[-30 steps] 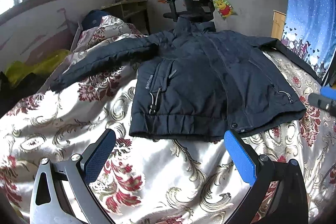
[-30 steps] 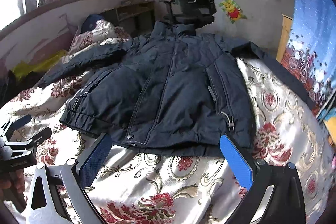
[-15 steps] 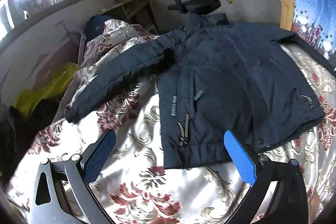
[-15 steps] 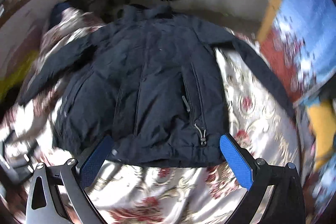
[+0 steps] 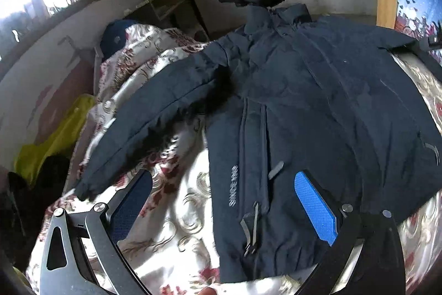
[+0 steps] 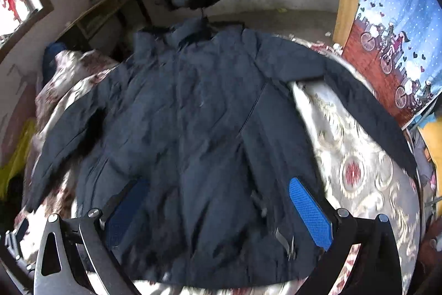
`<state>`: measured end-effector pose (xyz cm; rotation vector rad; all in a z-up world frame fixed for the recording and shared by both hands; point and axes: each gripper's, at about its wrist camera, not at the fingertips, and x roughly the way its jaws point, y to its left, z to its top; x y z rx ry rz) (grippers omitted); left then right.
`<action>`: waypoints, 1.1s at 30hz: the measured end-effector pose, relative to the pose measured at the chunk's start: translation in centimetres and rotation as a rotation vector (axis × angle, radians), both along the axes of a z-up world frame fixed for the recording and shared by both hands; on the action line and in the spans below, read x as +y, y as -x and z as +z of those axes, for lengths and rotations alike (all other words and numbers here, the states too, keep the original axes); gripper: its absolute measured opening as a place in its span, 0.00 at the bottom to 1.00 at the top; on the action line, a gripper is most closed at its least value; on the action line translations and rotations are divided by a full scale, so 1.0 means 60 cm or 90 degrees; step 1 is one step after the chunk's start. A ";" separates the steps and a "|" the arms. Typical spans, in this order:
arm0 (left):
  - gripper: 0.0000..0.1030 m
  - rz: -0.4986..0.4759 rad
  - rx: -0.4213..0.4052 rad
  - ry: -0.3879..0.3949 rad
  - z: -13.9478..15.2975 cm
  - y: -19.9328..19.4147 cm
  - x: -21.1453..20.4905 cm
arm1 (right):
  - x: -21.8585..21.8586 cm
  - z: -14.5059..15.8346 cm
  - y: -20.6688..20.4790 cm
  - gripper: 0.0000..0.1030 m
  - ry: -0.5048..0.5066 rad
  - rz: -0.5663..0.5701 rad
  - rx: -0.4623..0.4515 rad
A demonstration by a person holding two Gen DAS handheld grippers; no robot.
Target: Fold large clothes
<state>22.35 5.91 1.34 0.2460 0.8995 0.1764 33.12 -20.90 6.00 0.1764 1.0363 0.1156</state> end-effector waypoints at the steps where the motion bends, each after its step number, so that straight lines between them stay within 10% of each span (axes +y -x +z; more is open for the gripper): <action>1: 0.98 0.006 0.002 0.010 -0.002 -0.015 0.001 | -0.007 -0.008 -0.012 1.00 0.008 -0.011 -0.005; 16: 0.98 -0.011 -0.022 0.072 -0.038 -0.169 -0.053 | -0.283 -0.087 -0.011 1.00 -0.105 -0.227 -0.060; 25: 0.98 -0.030 -0.012 0.109 -0.070 -0.253 -0.121 | -0.509 -0.184 0.065 1.00 -0.334 -0.502 0.016; 33: 0.98 -0.068 -0.026 0.137 -0.075 -0.340 -0.215 | -0.582 -0.221 0.074 1.00 -0.437 -0.585 -0.018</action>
